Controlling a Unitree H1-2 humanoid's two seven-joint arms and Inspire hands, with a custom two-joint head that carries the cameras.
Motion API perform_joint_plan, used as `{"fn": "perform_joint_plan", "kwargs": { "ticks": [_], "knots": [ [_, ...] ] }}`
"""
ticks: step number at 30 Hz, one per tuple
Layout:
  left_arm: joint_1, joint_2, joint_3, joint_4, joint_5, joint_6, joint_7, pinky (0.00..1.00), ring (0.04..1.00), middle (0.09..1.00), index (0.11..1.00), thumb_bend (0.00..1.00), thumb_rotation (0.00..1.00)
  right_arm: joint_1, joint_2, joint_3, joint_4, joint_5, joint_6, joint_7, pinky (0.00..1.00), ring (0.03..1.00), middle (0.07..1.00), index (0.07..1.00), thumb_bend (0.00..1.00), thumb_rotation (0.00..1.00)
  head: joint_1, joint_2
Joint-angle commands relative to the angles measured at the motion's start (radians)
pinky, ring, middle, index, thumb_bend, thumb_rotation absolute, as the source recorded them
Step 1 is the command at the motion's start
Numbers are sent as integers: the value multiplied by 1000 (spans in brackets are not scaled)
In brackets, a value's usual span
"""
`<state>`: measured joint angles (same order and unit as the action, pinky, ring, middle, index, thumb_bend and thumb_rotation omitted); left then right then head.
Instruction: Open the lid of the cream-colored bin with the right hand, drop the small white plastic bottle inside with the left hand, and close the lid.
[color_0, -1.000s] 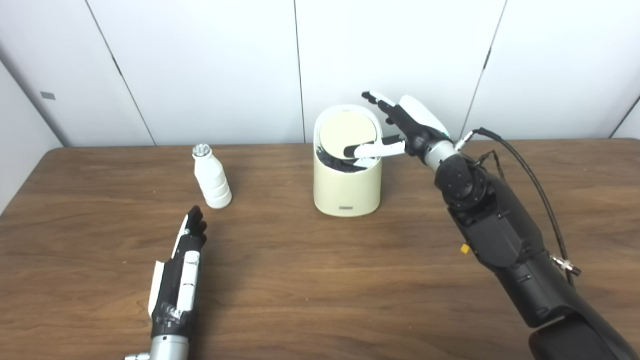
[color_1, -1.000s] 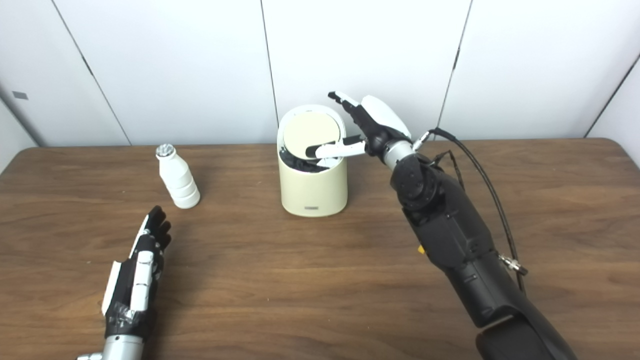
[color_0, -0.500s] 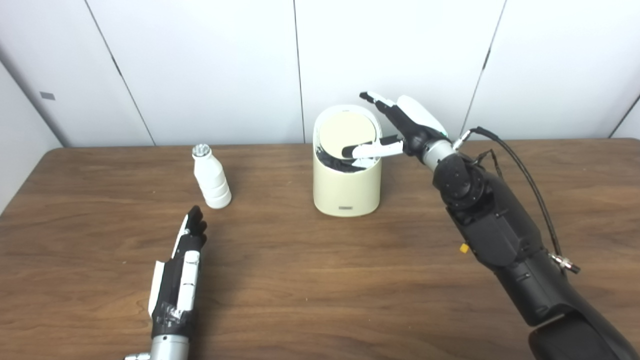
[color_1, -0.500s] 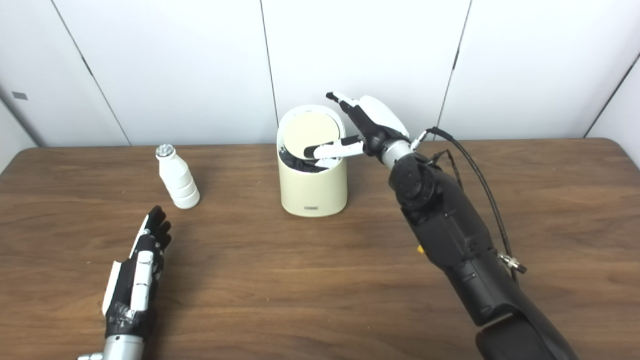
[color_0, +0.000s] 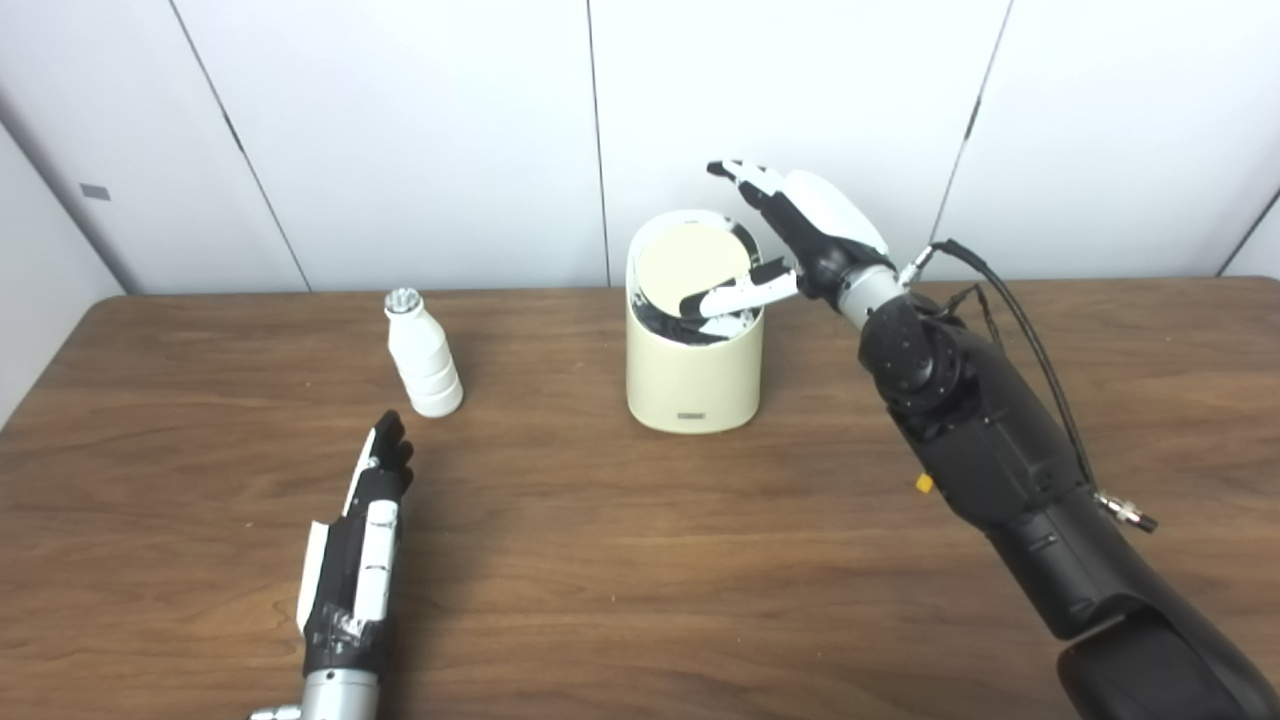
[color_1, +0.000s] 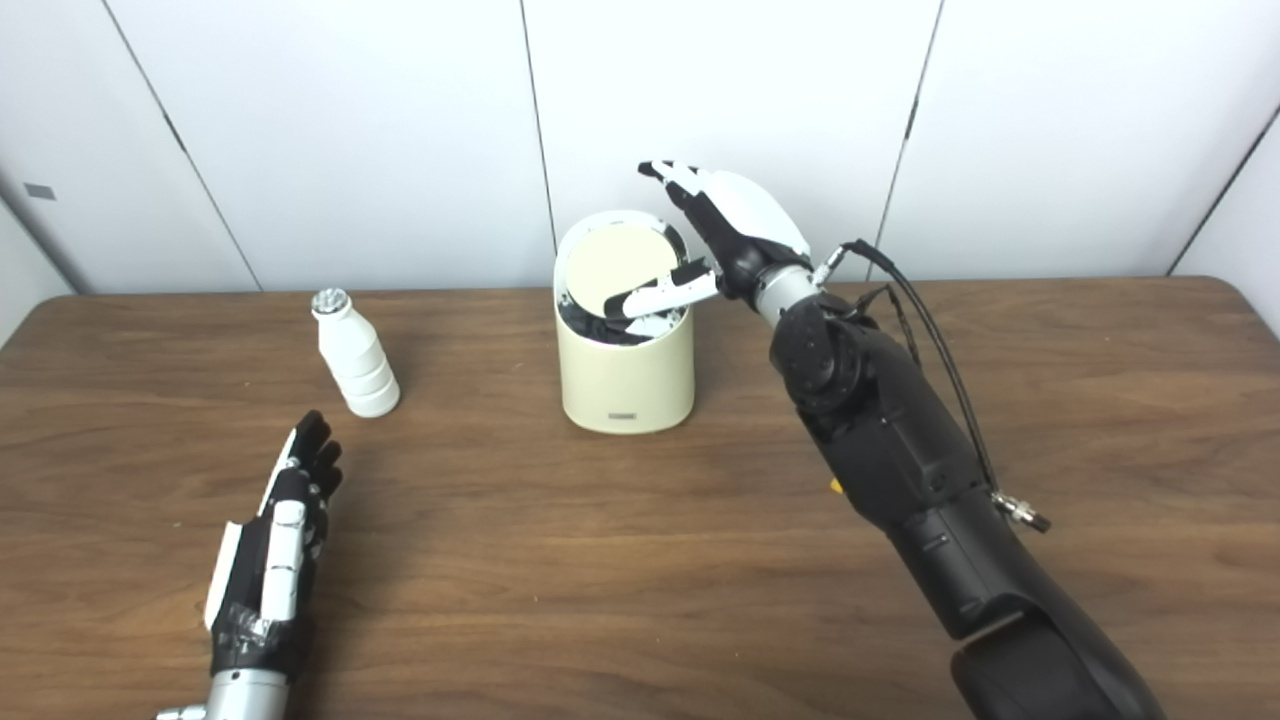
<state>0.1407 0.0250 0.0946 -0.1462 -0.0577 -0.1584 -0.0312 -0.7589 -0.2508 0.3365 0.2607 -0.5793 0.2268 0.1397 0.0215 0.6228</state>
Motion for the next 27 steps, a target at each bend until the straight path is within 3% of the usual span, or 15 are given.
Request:
{"fn": "perform_joint_plan", "kwargs": {
  "ticks": [1, 4, 10, 13, 16, 18, 21, 27],
  "knots": [
    [19, -20, -13, 40, 0, -24, 9, 1000, 987, 998, 1000, 523, 934, -31, -17, 11, -1, -39, -7, -2, 991, 1000, 984, 954, 882, 289, 0, 1],
    [22, -20, -14, 37, -2, -27, 7, 1000, 986, 999, 1000, 518, 944, -24, -17, 3, -9, -28, -2, 0, 989, 1000, 985, 952, 876, 311, 2, 3],
    [22, -20, -13, 36, -3, -23, 8, 1000, 982, 993, 1000, 509, 921, -7, -11, -20, -38, -5, -2, -6, 959, 997, 968, 953, 758, 483, 4, 5],
    [23, -20, -14, 34, -9, -13, 6, 1000, 984, 995, 1000, 517, 860, 5, 0, -44, -54, 15, -20, -26, 943, 977, 951, 941, 744, 588, 4, 4],
    [23, -17, -16, 32, 5, -10, 8, 1000, 983, 989, 1000, 521, 834, 18, 48, -140, -87, 149, -13, -21, 894, 942, 934, 927, 728, 558, 5, 5],
    [23, -14, -17, 31, 10, -2, 8, 1000, 984, 988, 1000, 525, 821, 25, 91, -225, -121, 283, 23, 10, 874, 938, 933, 918, 693, 552, 3, 3],
    [20, -11, -17, 33, 14, 5, 5, 1000, 983, 988, 998, 513, 808, 28, 147, -331, -179, 447, 118, 46, 926, 963, 955, 922, 654, 533, 1, 3],
    [19, -11, -17, 34, 9, 4, 4, 1000, 982, 987, 998, 504, 799, 41, 166, -387, -251, 565, 216, 50, 999, 987, 984, 940, 600, 541, 3, 1]
  ]
}}
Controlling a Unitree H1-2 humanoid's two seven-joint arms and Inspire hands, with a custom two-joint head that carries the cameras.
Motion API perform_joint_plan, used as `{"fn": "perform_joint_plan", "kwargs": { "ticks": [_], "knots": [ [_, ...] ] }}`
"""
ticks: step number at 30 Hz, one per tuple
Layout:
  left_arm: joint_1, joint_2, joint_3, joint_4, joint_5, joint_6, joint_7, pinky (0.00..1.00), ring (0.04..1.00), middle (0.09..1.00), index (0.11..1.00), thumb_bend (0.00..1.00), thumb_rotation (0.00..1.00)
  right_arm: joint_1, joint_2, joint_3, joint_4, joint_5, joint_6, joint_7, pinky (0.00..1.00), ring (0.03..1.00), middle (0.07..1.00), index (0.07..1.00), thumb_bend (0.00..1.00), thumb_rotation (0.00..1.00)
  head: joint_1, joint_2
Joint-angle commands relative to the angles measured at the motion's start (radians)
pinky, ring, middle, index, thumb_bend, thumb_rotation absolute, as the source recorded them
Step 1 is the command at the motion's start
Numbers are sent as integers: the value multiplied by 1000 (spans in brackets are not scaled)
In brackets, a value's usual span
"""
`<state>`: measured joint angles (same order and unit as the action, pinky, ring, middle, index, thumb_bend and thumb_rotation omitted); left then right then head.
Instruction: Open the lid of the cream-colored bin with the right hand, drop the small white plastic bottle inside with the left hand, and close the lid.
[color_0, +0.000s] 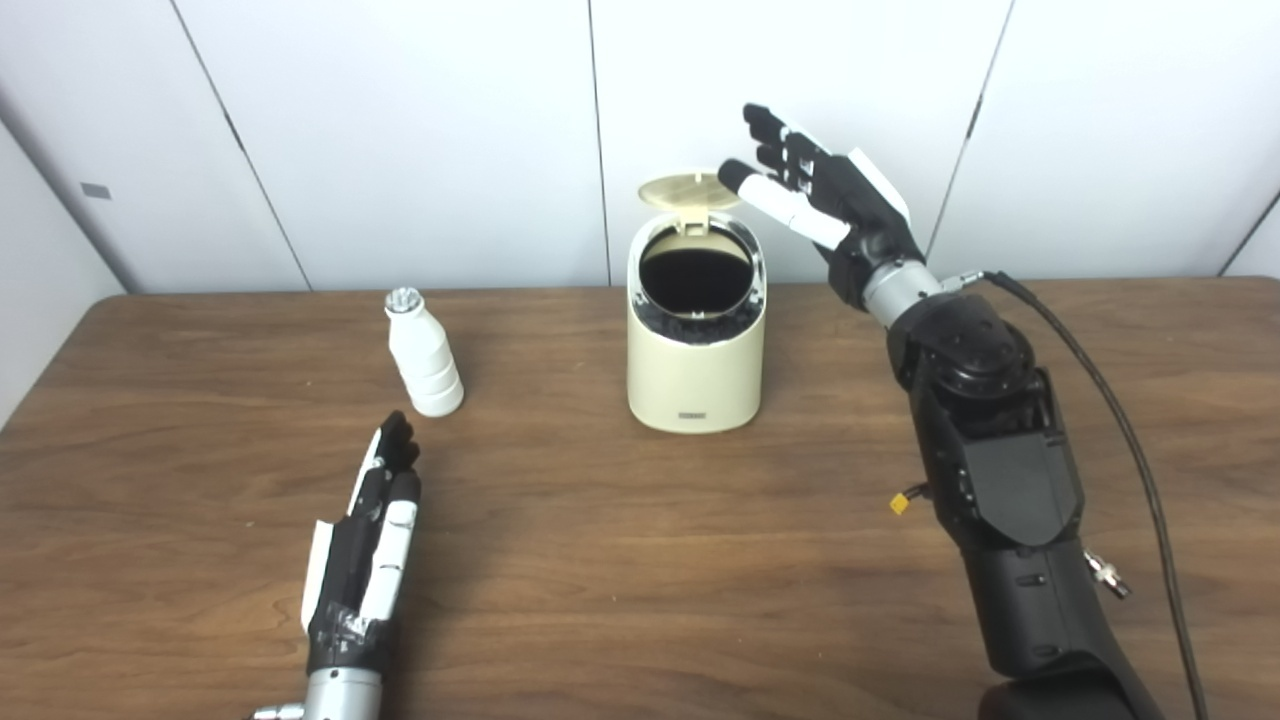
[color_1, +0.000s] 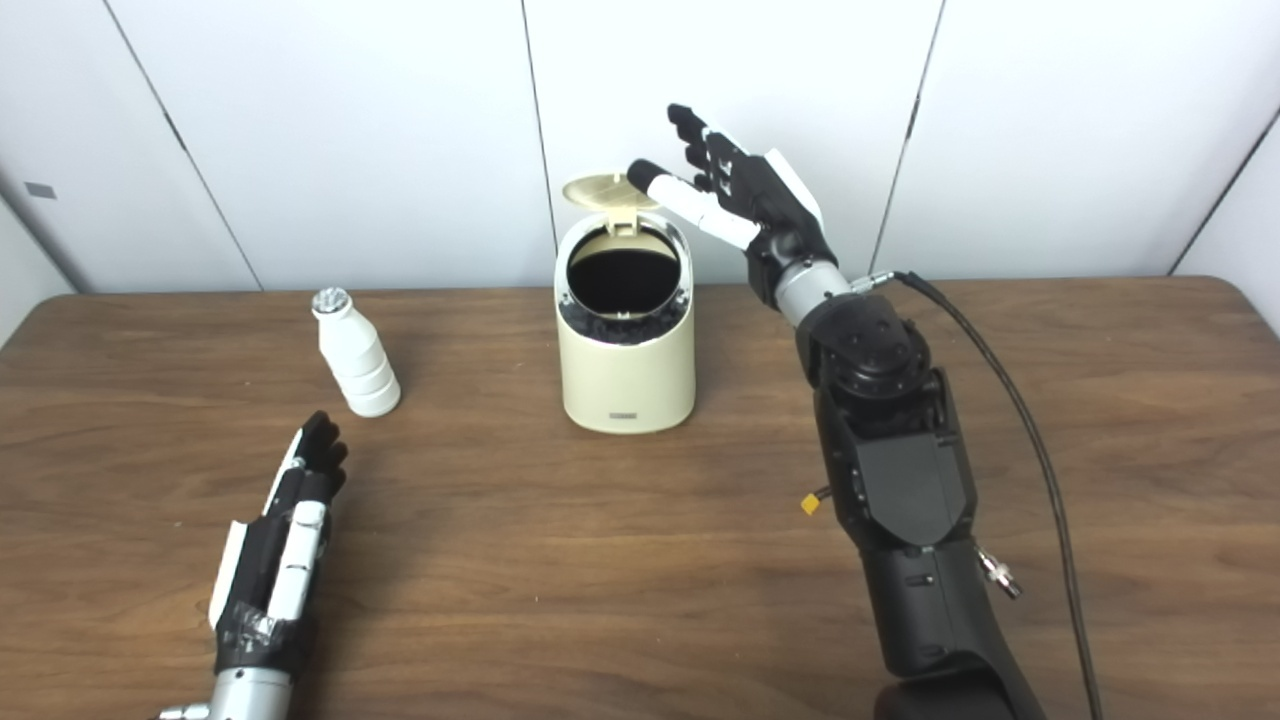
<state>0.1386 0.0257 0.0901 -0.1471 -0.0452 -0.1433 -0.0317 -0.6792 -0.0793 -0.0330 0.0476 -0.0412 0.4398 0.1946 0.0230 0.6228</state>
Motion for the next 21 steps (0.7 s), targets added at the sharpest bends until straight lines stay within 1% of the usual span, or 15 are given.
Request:
{"fn": "perform_joint_plan", "kwargs": {
  "ticks": [1, 2, 4, 5, 11, 14, 18, 21],
  "knots": [
    [20, -11, -12, 37, -6, -14, 3, 1000, 986, 991, 1000, 501, 801, -32, -7, -21, -46, 41, 11, -4, 1000, 991, 985, 945, 613, 551, 1, 1],
    [20, -10, -13, 37, -6, -14, 2, 1000, 986, 991, 1000, 501, 801, -17, -3, -35, -59, 70, 20, -6, 1000, 992, 985, 946, 614, 551, 1, 1],
    [21, -10, -13, 34, -5, -13, 1, 1000, 987, 990, 1000, 504, 808, 2, -1, -49, -75, 112, 29, -11, 1000, 999, 986, 939, 665, 528, 3, 1],
    [22, -10, -13, 32, -5, -10, 1, 1000, 985, 989, 1000, 504, 809, 15, -2, -54, -85, 135, 30, -13, 1000, 1000, 988, 941, 669, 525, 2, 3],
    [23, -6, -9, 31, -11, -8, -1, 1000, 991, 992, 999, 512, 808, 114, -26, -53, -167, 227, 30, -36, 1000, 1000, 987, 934, 615, 517, -5, 4],
    [21, -3, -6, 36, -23, -13, -6, 1000, 995, 995, 1000, 511, 809, 173, -39, -54, -204, 254, 29, -46, 1000, 1000, 990, 927, 638, 560, -12, 6],
    [18, 0, -3, 34, -33, -14, -9, 1000, 996, 996, 1000, 493, 807, 241, -58, -52, -244, 301, 29, -56, 1000, 1000, 991, 927, 633, 606, -17, 6],
    [17, 4, -2, 36, -38, -20, -13, 1000, 995, 998, 1000, 492, 806, 279, -74, -40, -264, 307, 30, -77, 1000, 1000, 1000, 954, 633, 684, -21, 8]
  ]
}}
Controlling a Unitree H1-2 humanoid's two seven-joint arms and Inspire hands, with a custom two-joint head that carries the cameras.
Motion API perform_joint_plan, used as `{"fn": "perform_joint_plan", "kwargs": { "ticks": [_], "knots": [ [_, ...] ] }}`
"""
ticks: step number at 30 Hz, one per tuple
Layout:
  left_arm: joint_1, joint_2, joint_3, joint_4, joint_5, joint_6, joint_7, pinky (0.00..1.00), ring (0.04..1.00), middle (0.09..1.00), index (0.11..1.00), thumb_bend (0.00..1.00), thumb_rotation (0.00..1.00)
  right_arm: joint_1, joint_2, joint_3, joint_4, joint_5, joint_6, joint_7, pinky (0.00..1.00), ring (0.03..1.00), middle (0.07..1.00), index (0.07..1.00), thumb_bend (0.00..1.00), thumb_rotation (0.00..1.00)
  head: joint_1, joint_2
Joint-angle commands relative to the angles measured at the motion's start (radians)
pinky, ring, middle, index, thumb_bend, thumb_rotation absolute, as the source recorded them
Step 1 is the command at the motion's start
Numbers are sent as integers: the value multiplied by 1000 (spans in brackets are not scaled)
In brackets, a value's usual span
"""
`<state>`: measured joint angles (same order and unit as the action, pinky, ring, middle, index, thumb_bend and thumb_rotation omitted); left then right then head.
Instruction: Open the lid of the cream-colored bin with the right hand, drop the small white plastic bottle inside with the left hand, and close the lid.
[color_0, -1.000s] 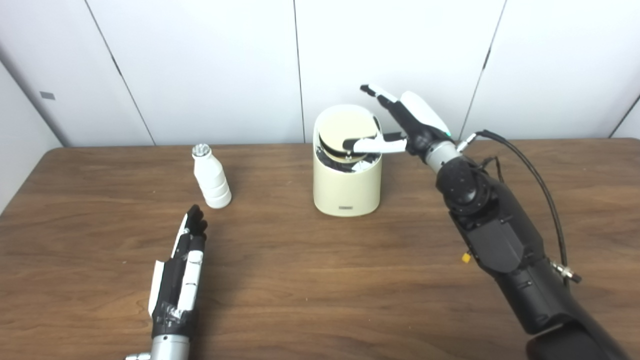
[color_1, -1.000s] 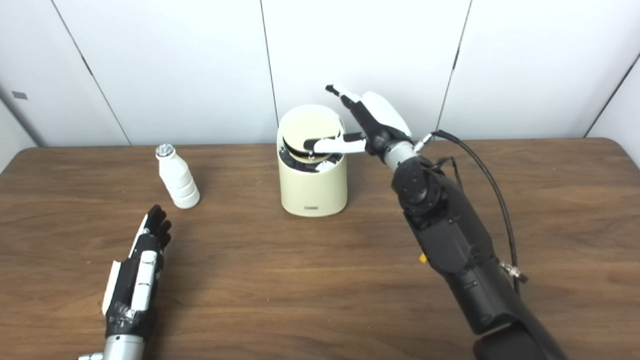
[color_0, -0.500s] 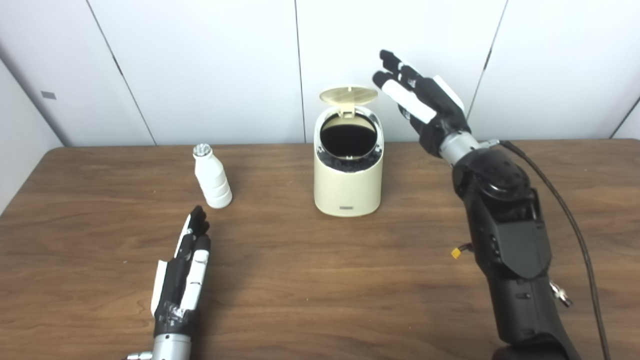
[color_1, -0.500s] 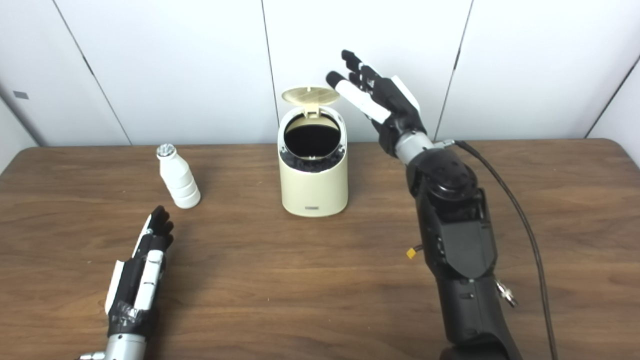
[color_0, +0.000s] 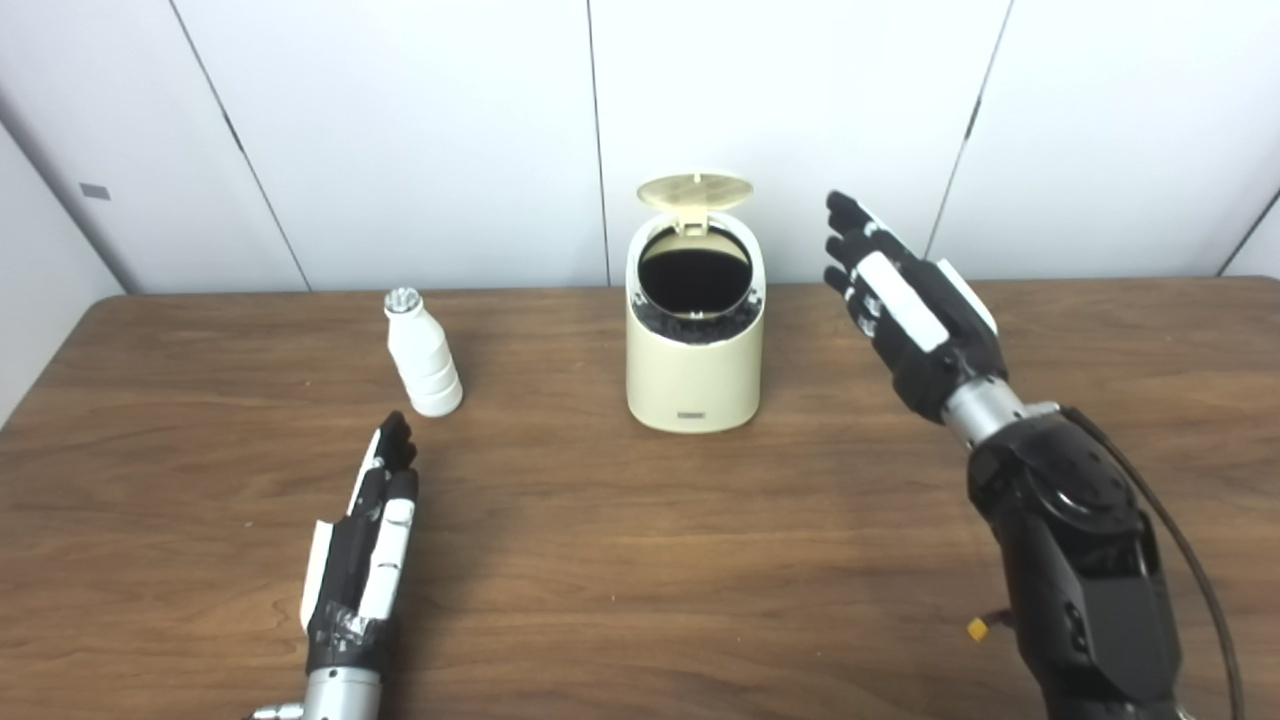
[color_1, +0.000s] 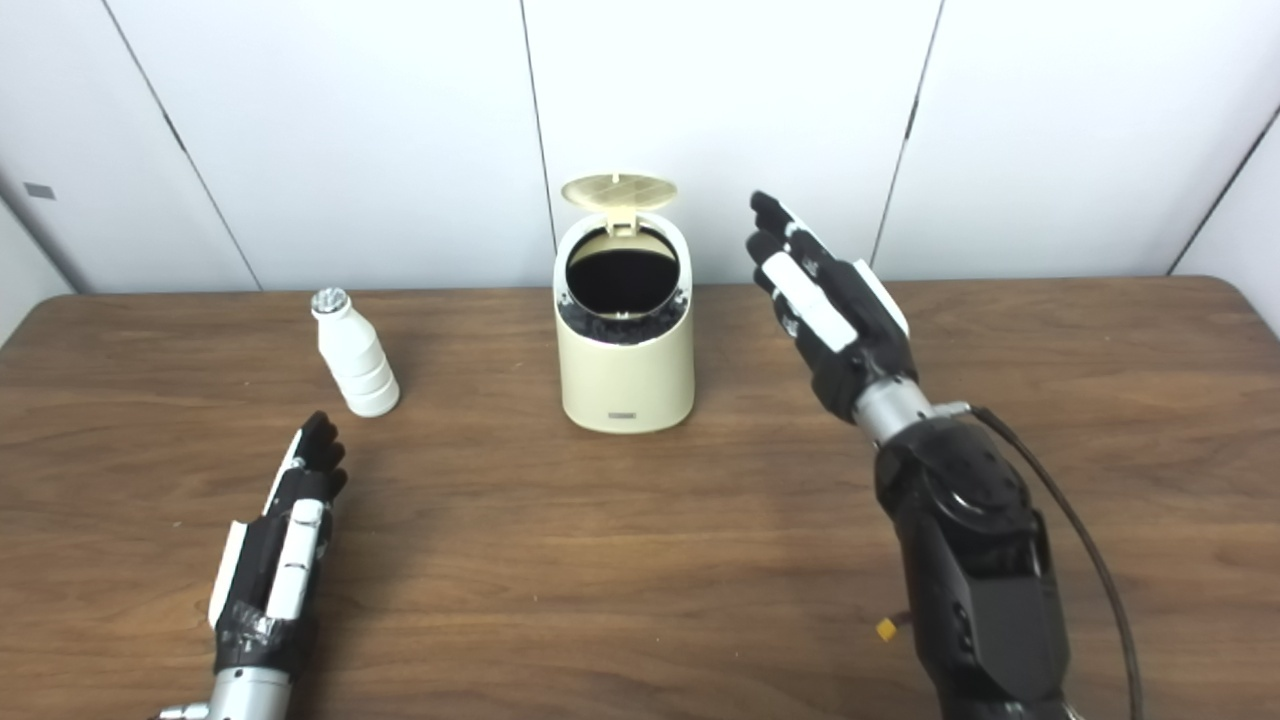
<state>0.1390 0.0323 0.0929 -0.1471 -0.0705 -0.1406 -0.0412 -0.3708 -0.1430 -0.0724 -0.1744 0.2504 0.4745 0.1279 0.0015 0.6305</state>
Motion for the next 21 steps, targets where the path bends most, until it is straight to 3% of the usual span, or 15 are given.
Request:
{"fn": "perform_joint_plan", "kwargs": {
  "ticks": [1, 6, 13, 17, 21],
  "knots": [
    [17, -1, -4, 38, -19, -26, -6, 1000, 992, 997, 1000, 497, 807, -17, -13, 1, -49, 18, -5, -16, 1000, 1000, 1000, 967, 621, 716, -1, 2],
    [15, 3, -4, 39, -27, -33, -8, 1000, 989, 1000, 1000, 489, 809, 39, -6, -21, -69, 39, -11, -43, 1000, 1000, 996, 949, 612, 734, -2, 5],
    [18, 4, 0, 22, -22, -9, 1, 1000, 994, 1000, 1000, 507, 845, 120, 14, -43, -35, 4, -139, -55, 1000, 987, 969, 930, 620, 742, -15, 10],
    [15, 9, 0, 26, -19, -19, 0, 1000, 992, 1000, 1000, 494, 843, 166, 29, -62, 16, -2, -228, -51, 1000, 991, 964, 918, 591, 855, -14, 10],
    [15, 10, -1, 26, -19, -21, -1, 1000, 998, 1000, 1000, 493, 833, 200, 24, -66, 42, 4, -275, -33, 1000, 1000, 985, 933, 582, 883, -14, 10]
  ]
}}
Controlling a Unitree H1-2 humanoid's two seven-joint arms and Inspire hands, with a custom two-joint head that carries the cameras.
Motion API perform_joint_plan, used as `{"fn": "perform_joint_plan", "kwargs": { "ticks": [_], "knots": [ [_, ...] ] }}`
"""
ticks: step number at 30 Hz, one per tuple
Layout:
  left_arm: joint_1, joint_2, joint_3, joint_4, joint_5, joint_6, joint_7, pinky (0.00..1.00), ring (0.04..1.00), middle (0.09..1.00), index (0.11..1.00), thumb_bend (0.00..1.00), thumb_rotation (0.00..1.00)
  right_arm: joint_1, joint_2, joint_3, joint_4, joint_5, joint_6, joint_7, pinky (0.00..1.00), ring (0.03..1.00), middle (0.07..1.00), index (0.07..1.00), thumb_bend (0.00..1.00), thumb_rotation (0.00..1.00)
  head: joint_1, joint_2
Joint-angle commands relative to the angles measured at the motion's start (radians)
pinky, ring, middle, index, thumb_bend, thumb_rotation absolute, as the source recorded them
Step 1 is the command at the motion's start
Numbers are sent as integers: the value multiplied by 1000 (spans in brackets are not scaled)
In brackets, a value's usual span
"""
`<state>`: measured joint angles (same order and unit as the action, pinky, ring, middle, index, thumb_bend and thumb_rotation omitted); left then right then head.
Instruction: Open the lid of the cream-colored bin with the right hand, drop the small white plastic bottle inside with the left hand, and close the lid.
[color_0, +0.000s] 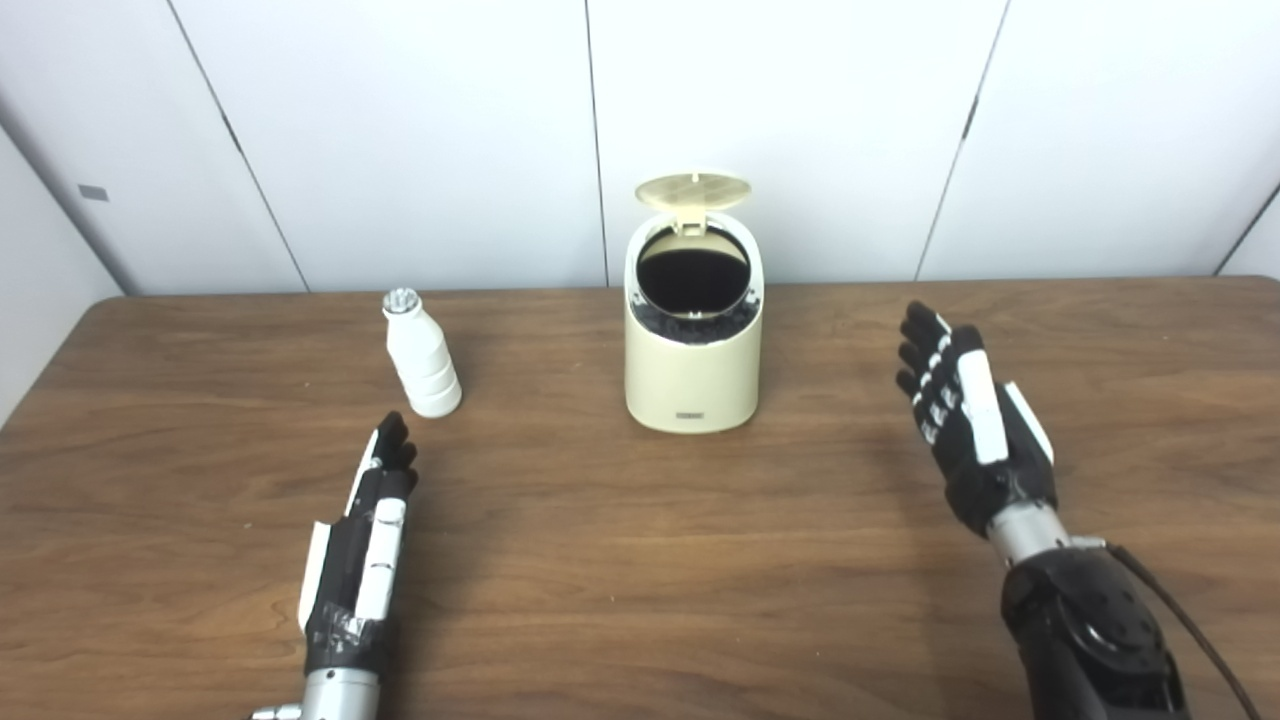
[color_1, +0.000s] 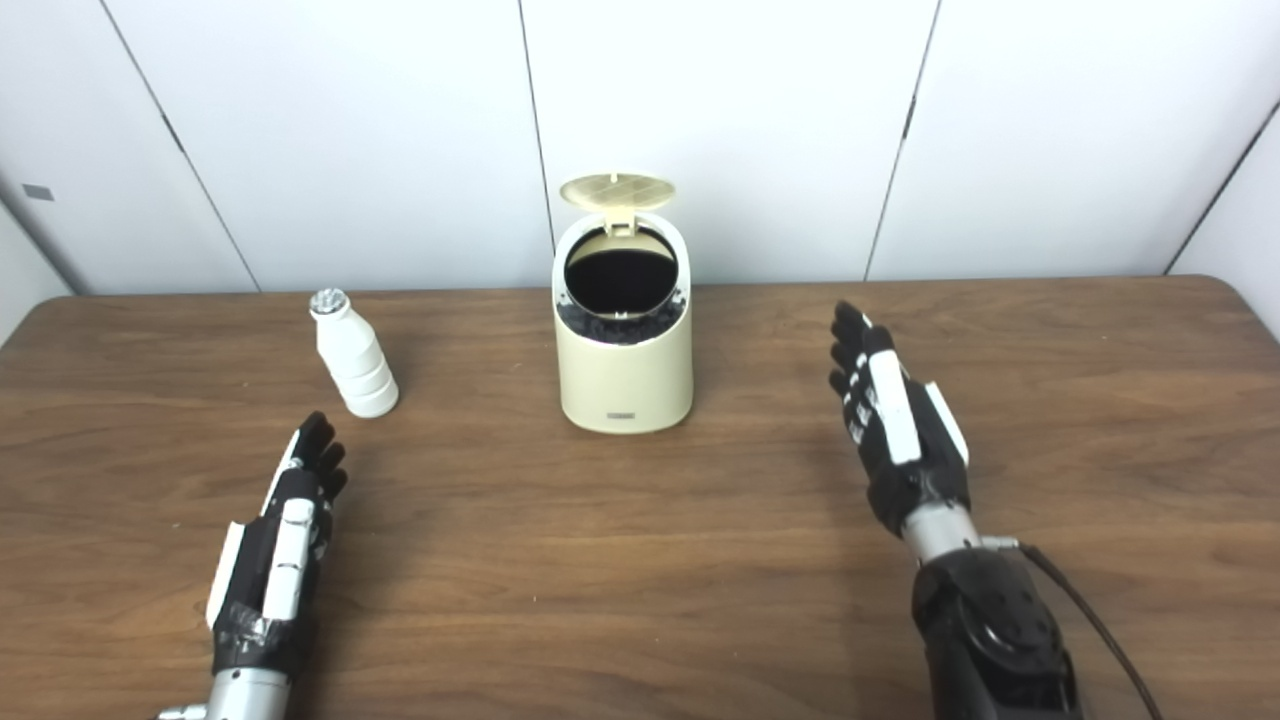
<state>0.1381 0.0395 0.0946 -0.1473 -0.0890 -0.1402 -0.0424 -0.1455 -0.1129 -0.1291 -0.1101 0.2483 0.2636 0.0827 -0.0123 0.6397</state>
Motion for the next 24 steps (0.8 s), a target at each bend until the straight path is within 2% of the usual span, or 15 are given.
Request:
{"fn": "perform_joint_plan", "kwargs": {
  "ticks": [1, 9, 13, 21, 24],
  "knots": [
    [16, 3, -3, 26, -1, -21, -1, 1000, 998, 1000, 1000, 493, 833, -13, -10, -10, -15, 6, -79, 18, 1000, 1000, 985, 933, 581, 884, -1, 1],
    [13, 6, 0, 23, -5, -12, -1, 1000, 999, 1000, 1000, 489, 842, 43, -25, -14, 51, 6, -199, 48, 1000, 1000, 983, 951, 651, 897, -1, 1],
    [9, 10, 2, 32, -9, -19, -5, 1000, 999, 1000, 1000, 493, 844, 57, -14, -16, 61, 15, -215, 44, 1000, 1000, 980, 946, 656, 870, 1, -1],
    [11, 15, 5, 34, -6, -29, -4, 1000, 991, 999, 1000, 511, 857, 61, -3, -14, 65, 7, -244, 35, 1000, 995, 975, 946, 665, 877, 14, -7],
    [15, 22, 5, 37, -7, -38, -9, 1000, 993, 1000, 1000, 527, 863, 64, 3, -17, 70, 9, -246, 31, 1000, 993, 973, 941, 667, 867, 46, -14]
  ]
}}
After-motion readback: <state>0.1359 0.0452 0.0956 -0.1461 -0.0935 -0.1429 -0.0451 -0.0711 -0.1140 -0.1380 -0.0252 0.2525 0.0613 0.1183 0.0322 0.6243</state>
